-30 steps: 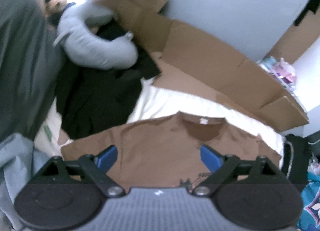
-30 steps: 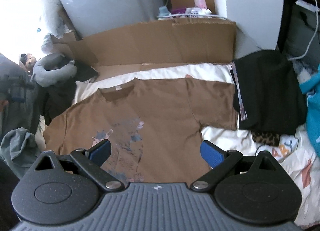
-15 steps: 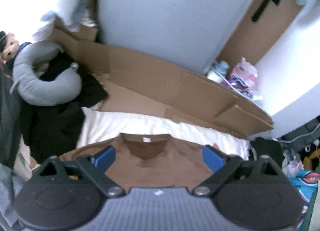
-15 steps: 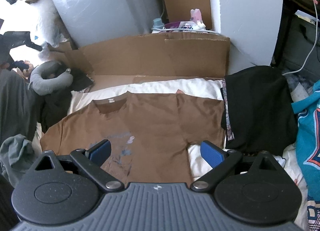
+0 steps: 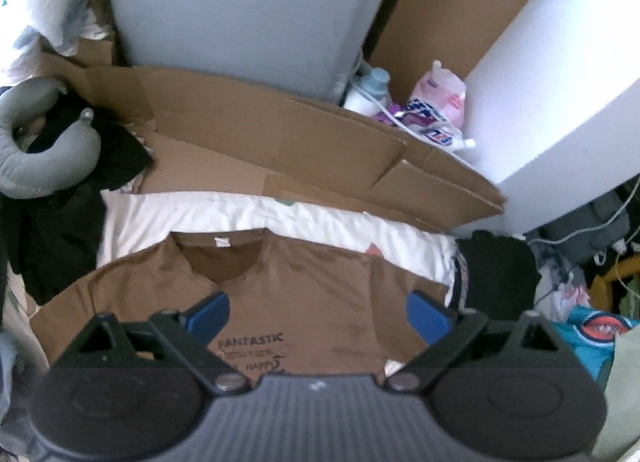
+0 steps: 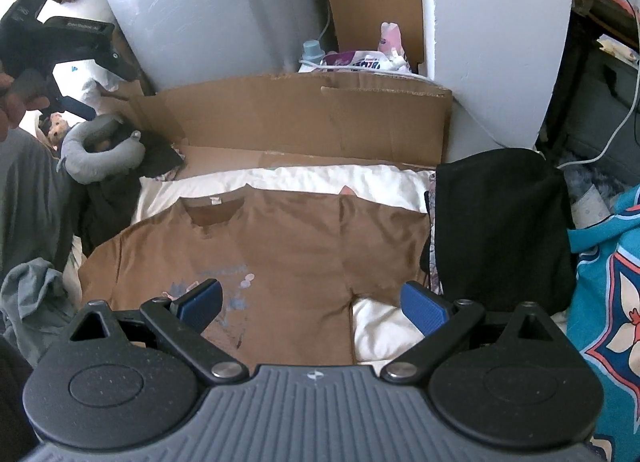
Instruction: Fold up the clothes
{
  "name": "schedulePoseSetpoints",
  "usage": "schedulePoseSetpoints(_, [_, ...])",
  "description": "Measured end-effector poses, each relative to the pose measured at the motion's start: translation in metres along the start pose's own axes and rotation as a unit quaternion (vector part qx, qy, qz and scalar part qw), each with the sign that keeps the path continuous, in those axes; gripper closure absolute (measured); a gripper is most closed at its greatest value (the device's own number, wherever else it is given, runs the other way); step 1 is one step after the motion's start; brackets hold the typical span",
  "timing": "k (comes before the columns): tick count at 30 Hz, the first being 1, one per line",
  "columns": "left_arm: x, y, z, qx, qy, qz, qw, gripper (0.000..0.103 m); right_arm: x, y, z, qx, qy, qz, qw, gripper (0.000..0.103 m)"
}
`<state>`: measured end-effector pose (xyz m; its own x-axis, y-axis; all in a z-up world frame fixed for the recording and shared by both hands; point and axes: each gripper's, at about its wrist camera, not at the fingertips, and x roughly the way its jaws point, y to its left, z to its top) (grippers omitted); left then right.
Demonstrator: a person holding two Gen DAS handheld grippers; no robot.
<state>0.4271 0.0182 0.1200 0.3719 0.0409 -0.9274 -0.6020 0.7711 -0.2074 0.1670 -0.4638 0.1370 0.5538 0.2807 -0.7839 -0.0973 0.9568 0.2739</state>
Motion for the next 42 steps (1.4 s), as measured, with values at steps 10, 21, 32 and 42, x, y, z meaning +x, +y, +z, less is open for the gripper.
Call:
schedulePoseSetpoints(10, [0.017,-0.043,-0.003,0.004,-0.017,0.011,0.9998,0.003,0.004,-0.049,0.008,0.037,-0.019,0.014,0.999,0.004])
schedulePoseSetpoints(21, [0.104,-0.062,-0.065,0.045,0.026,0.013,0.9986,0.003,0.062,-0.099,0.013,0.073,-0.015,-0.014,0.997,0.005])
schedulePoseSetpoints(32, [0.182,-0.061,-0.106,0.070,0.078,0.028,0.9940,0.003,0.128,-0.125,-0.008,0.088,0.021,-0.022,0.996,0.005])
schedulePoseSetpoints(42, [0.224,-0.063,-0.117,0.089,0.119,-0.004,0.9889,0.010,0.188,-0.132,-0.032,0.108,0.060,0.031,0.992,0.010])
